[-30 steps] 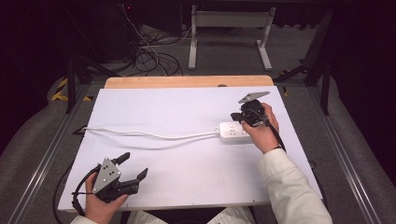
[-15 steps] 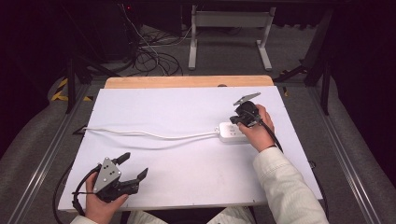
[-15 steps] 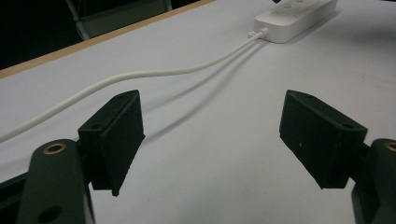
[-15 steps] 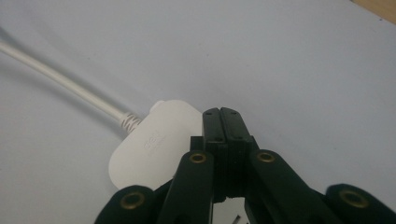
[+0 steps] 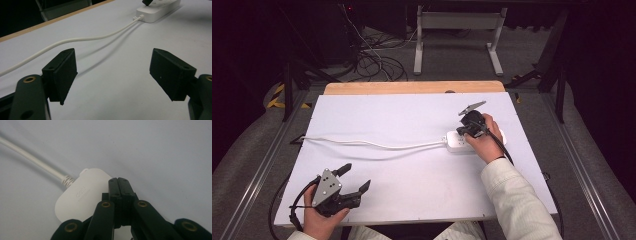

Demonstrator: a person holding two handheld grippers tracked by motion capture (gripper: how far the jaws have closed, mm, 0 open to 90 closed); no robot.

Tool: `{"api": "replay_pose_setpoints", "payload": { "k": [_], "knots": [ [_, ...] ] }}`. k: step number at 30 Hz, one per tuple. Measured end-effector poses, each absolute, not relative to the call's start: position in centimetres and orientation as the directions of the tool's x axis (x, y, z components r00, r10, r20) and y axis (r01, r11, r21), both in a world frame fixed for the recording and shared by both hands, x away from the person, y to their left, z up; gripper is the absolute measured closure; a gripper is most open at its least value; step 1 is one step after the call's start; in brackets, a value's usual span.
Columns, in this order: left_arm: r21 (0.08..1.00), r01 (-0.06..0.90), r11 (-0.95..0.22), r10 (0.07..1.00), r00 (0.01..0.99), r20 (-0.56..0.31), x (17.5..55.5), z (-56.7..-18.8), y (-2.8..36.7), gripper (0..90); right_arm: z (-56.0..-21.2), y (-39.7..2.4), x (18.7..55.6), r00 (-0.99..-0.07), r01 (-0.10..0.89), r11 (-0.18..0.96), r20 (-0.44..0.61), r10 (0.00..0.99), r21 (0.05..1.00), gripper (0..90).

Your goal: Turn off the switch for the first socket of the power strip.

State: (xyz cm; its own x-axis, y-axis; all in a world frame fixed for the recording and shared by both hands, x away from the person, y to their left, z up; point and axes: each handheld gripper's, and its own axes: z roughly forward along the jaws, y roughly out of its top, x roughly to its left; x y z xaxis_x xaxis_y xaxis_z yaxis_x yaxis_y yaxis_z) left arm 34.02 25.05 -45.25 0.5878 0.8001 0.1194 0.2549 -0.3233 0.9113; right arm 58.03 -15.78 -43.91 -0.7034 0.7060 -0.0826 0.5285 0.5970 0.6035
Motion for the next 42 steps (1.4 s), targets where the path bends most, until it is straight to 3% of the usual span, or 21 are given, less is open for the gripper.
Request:
{"api": "replay_pose_setpoints", "payload": {
  "k": [15, 19, 42],
  "knots": [
    [0.911, 0.256, -0.322, 0.800, 0.588, 0.118, 34.02, -45.25, 25.07, 22.1, -44.21, -15.79, 57.87, -0.681, 0.532, 0.607, -0.128, 0.721, 0.590, 90.0],
    [0.911, 0.258, -0.322, 0.801, 0.587, 0.117, 34.03, -45.28, 25.03, 22.1, -44.34, -16.27, 57.93, -0.678, 0.546, 0.572, -0.078, 0.731, 0.612, 90.0],
    [0.909, 0.259, -0.326, 0.798, 0.591, 0.117, 34.03, -45.28, 24.89, 22.3, -44.59, -16.25, 57.54, -0.674, 0.533, 0.567, -0.090, 0.733, 0.628, 90.0]
  ]
}}
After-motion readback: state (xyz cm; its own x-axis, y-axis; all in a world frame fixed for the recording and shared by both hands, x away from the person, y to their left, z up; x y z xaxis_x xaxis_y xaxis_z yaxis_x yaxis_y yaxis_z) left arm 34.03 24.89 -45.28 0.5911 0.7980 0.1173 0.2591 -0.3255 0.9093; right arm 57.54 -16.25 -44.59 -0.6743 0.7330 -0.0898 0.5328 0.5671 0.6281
